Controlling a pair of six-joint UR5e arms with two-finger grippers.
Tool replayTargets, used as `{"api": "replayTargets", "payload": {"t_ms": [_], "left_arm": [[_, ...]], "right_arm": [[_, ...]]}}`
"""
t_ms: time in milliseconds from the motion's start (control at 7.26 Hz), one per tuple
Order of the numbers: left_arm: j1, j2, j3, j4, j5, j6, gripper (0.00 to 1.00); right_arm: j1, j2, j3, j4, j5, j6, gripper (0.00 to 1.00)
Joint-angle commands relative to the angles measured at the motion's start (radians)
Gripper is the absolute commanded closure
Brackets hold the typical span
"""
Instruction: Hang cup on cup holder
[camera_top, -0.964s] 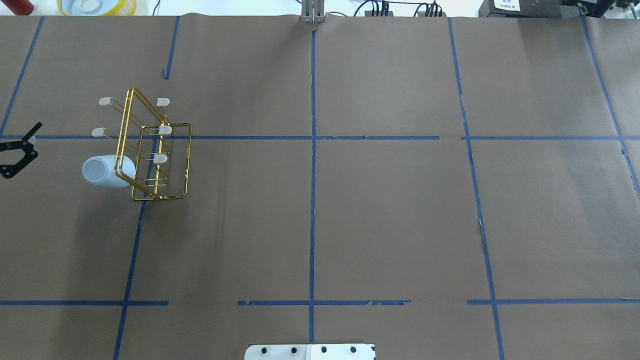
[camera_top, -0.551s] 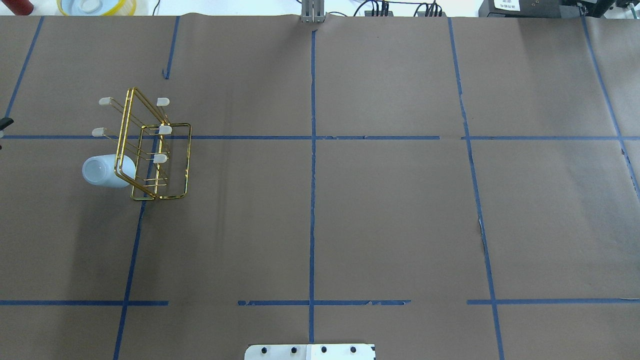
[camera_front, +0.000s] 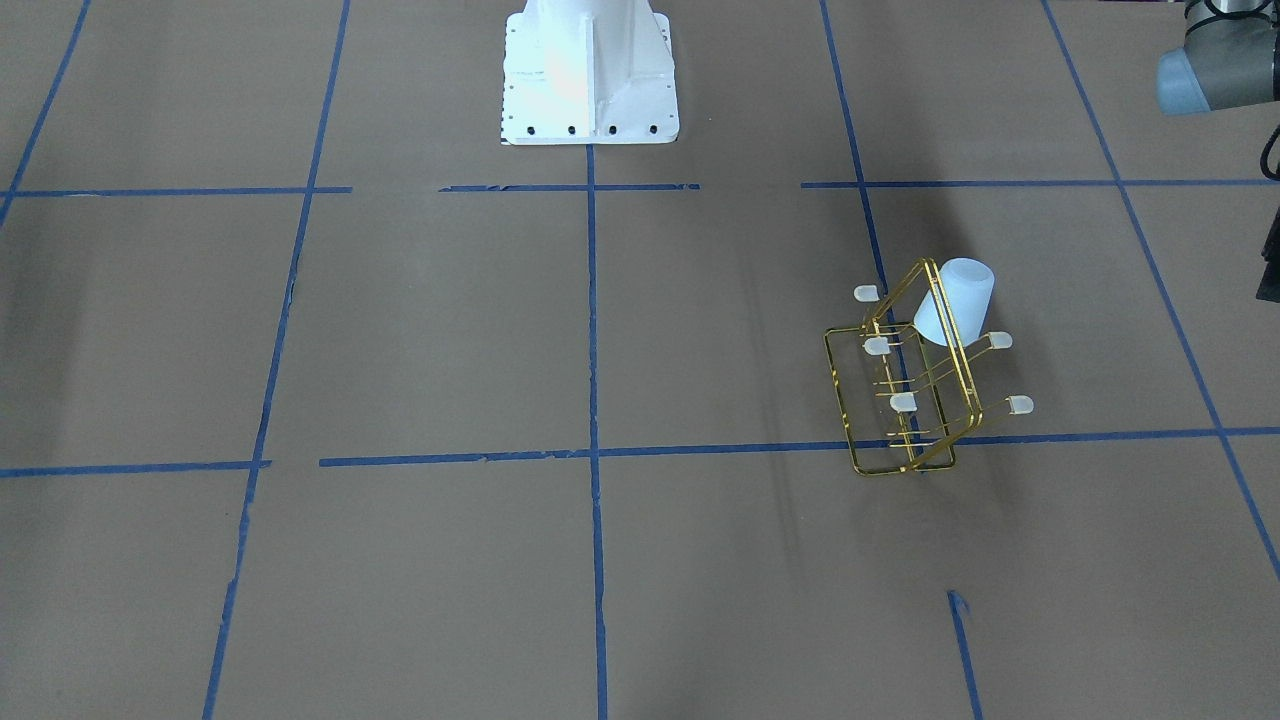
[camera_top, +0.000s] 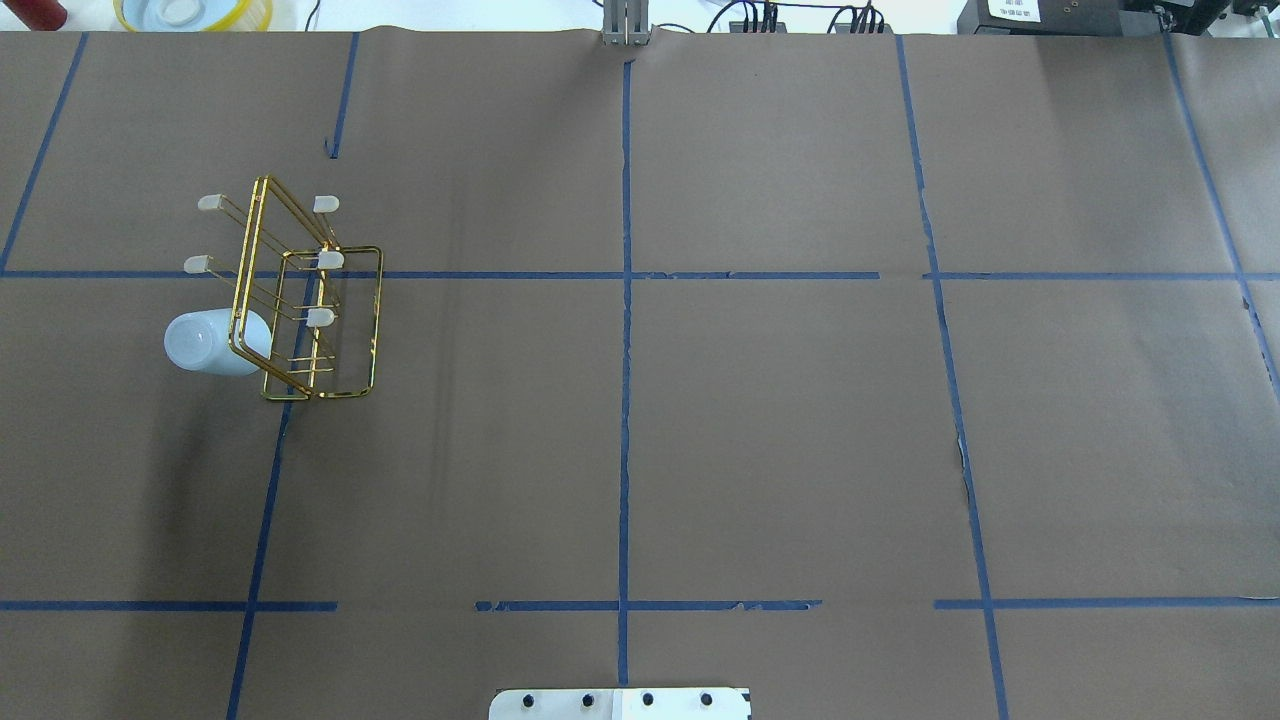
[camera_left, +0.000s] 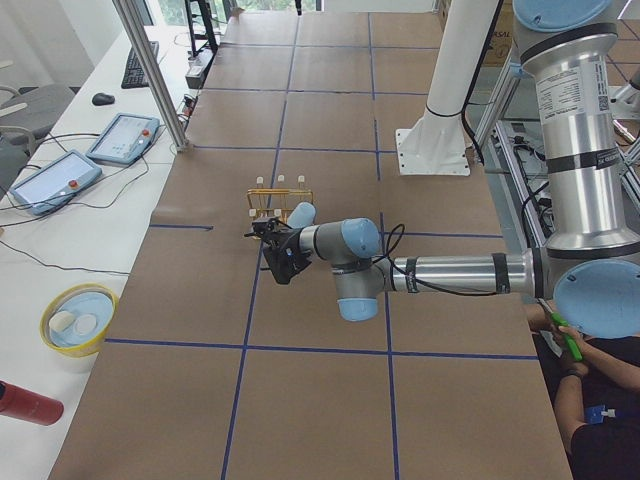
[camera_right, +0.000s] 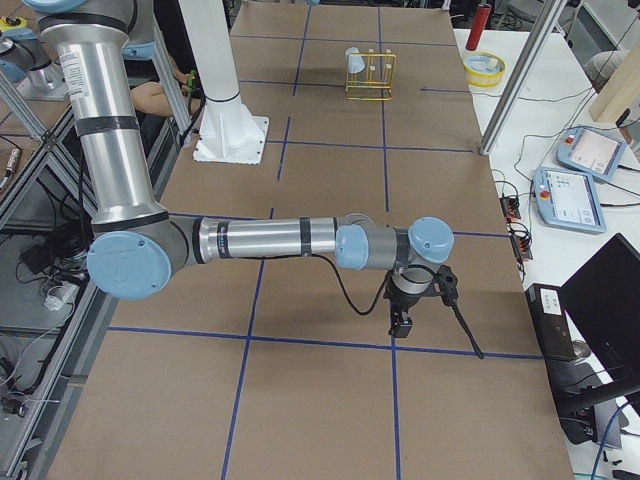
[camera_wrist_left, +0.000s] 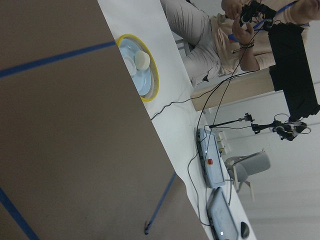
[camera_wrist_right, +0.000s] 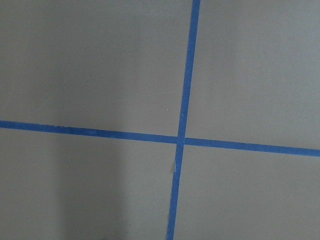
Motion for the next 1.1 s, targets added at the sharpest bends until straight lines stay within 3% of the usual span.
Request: {"api": "replayTargets", "payload": {"t_ms": [0,413,826,964], "left_arm": [[-0.080,-0.007,0.004,0.177,-0.102,0.363,0.00],[-0.169,-0.013,-0.002,0.444,-0.199,0.792,0.00],[-0.281,-0.030,-0.014,0.743,-0.226,1.250,0.00],[-0.317,-0.059,-0.037,0.923,-0.261,1.411,0.00]], "right_arm": [[-0.001,0.000,0.000,0.001,0.000,0.000,0.00],[0.000,0.000,0.000,0.001,0.000,0.000,0.00],[0.000,0.000,0.000,0.001,0.000,0.000,0.00],[0.000,0.000,0.000,-0.001,0.000,0.000,0.00]]}}
